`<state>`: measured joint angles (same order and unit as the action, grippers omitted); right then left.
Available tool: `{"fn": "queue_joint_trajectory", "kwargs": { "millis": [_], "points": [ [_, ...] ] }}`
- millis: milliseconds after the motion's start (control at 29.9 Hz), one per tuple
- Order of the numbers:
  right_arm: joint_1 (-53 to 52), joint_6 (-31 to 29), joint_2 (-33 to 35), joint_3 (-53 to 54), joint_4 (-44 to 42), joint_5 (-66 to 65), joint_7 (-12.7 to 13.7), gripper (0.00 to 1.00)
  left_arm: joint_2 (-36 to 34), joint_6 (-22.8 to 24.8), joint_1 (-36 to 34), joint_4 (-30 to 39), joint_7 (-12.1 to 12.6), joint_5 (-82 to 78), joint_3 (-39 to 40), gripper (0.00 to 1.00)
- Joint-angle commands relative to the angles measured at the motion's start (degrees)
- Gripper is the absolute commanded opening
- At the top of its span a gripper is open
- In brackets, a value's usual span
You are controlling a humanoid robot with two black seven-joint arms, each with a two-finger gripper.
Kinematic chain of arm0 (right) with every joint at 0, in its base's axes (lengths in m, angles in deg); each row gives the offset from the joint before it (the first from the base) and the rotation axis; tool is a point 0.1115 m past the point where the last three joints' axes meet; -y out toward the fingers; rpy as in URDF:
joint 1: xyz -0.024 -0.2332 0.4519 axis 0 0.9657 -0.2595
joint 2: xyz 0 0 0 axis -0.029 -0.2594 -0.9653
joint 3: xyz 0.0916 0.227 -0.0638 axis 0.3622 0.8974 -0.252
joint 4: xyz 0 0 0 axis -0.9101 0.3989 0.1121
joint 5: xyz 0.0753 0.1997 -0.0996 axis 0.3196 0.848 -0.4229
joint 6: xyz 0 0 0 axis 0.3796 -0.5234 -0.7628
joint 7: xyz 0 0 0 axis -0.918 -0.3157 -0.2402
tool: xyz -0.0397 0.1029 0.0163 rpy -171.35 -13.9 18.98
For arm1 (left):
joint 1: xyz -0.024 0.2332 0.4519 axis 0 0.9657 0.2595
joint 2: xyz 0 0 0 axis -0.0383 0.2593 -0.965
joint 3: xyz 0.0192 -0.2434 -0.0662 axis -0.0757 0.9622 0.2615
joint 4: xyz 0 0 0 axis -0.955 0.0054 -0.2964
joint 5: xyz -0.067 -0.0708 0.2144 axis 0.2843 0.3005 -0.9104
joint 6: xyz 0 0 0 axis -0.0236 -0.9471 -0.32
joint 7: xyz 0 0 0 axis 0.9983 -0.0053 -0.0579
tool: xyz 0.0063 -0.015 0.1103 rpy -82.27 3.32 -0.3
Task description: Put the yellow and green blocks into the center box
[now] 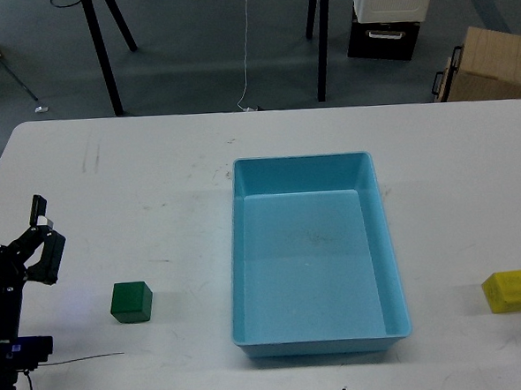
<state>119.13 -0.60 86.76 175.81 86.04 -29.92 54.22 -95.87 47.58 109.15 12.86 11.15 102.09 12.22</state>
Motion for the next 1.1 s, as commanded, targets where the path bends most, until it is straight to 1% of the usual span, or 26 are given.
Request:
{"fn": "queue_joint_trajectory", "kwargs": {
  "millis": [0,134,201,267,334,434,501,568,635,702,769,835,902,969,1069],
  "points": [
    [0.2,0.0,0.2,0.5,-0.4,0.0,0.0,1.0,-0.1,0.0,-0.6,0.0,0.1,0.0,-0.2,1.0],
    [0.3,0.0,0.8,0.9,-0.8,-0.5,0.1,1.0,-0.2,0.0,-1.7,0.0,0.1,0.0,-0.2,1.0],
    [0.2,0.0,5.2,1.9,-1.1,-2.2,0.3,1.0,-0.2,0.0,-2.3,0.0,0.2,0.0,-0.1,1.0],
    [0.1,0.0,12.8,2.2,-1.3,-3.7,0.4,1.0,-0.2,0.0,-2.9,0.0,0.1,0.0,-0.1,1.0],
    [-0.2,0.0,20.5,2.1,-1.3,-4.0,1.1,1.0,-0.2,0.0,-3.7,-0.2,0.0,0.0,-0.2,1.0],
    [-2.5,0.0,31.1,1.1,-1.2,-5.6,4.7,1.0,-0.2,0.0,-4.2,-0.3,0.0,0.0,-0.6,1.0],
    [-5.6,0.1,37.3,-0.4,-1.1,-9.4,6.1,1.0,0.0,0.0,-4.9,-0.4,0.0,0.0,-0.8,1.0],
    [-10.2,0.7,44.0,-4.1,-1.3,-13.9,6.7,1.0,0.1,0.0,-5.7,-0.8,0.0,0.0,-1.0,1.0],
    [-17.7,0.7,51.0,-9.5,-1.3,-19.1,7.7,1.0,0.5,0.0,-6.1,-0.9,0.1,0.0,-1.1,1.0],
    [-25.8,0.7,56.2,-16.3,-1.3,-24.6,8.9,1.0,1.2,0.0,-6.8,-0.9,0.1,-0.1,-1.2,1.0],
    [-34.7,0.1,58.0,-22.8,-0.8,-30.7,10.5,1.0,1.5,0.0,-7.1,-0.9,0.2,-0.2,-1.2,1.0],
    [-41.6,0.0,58.7,-27.7,-0.4,-37.6,13.4,1.0,1.5,0.0,-7.4,-0.9,0.1,-0.2,-2.1,1.0],
    [-45.2,0.0,58.8,-31.2,0.2,-44.3,15.9,1.0,1.7,0.0,-8.0,-1.0,0.0,-0.3,-3.7,1.0],
    [-46.3,0.0,58.8,-32.9,1.1,-50.4,16.9,1.0,2.9,0.0,-8.5,-1.0,0.0,-0.4,-4.8,1.0],
    [-46.3,0.0,57.7,-33.8,2.2,-58.2,17.0,1.0,4.4,0.0,-9.1,-1.2,0.0,-3.1,-5.7,1.0]
  ]
}}
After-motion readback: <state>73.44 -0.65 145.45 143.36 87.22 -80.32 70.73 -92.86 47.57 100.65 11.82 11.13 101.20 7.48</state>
